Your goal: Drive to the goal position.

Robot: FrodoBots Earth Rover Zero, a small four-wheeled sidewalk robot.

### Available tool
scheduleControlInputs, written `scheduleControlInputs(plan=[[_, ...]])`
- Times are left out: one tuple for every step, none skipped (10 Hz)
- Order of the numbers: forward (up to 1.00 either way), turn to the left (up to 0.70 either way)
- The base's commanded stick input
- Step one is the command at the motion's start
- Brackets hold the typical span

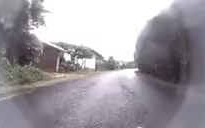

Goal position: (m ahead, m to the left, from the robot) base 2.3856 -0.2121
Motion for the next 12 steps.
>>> scheduleControlInputs(plan=[[0.7,0.01],[0.7,0.01],[0.7,0.01],[0.7,0.01],[0.7,0.01],[0.7,0.01],[0.7,0.01],[0.7,0.01],[0.7,0.01],[0.7,0.01],[0.7,0.0],[0.7,-0.02]])
